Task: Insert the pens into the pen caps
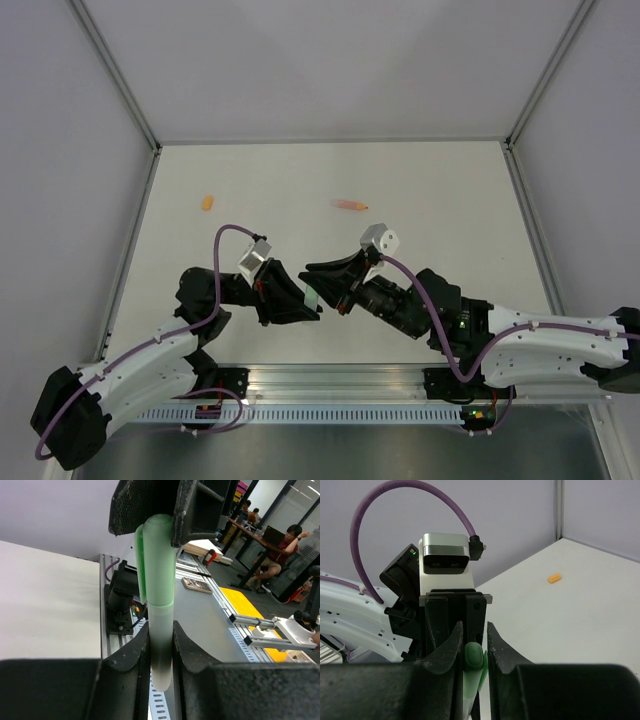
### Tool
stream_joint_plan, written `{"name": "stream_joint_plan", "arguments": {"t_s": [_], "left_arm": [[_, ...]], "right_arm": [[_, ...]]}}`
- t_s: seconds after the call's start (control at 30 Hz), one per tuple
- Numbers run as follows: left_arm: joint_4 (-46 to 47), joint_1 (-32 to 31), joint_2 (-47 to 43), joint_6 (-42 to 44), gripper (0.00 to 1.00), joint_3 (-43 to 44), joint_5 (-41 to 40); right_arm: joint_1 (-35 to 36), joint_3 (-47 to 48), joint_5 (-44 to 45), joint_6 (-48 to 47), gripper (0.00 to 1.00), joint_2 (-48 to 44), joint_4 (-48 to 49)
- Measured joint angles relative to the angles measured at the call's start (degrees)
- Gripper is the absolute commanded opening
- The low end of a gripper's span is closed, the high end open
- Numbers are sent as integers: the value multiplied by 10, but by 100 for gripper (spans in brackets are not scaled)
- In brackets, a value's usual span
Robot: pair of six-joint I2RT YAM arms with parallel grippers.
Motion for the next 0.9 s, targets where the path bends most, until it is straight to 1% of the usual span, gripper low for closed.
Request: {"name": "stream_joint_plan", "arguments": {"t_s": [0.3,0.47,0.57,0.67,0.9], "left_arm": [[-9,-3,28,-14,2,21,15],[14,-6,62,-58,2,50,32],[14,-8,67,-71,2,63,43],[-10,-9,62,-72,2,79,53],[-105,-9,34,-54,2,110,55]], "right_arm": [[-8,-27,-2,14,0,-18,18],[-14,-40,-5,19,0,-26,50],[-17,-47,-20,28,0,-31,63],[-18,-52,-33,40,0,-39,72],[-19,-73,-49,71,0,-62,86]]}}
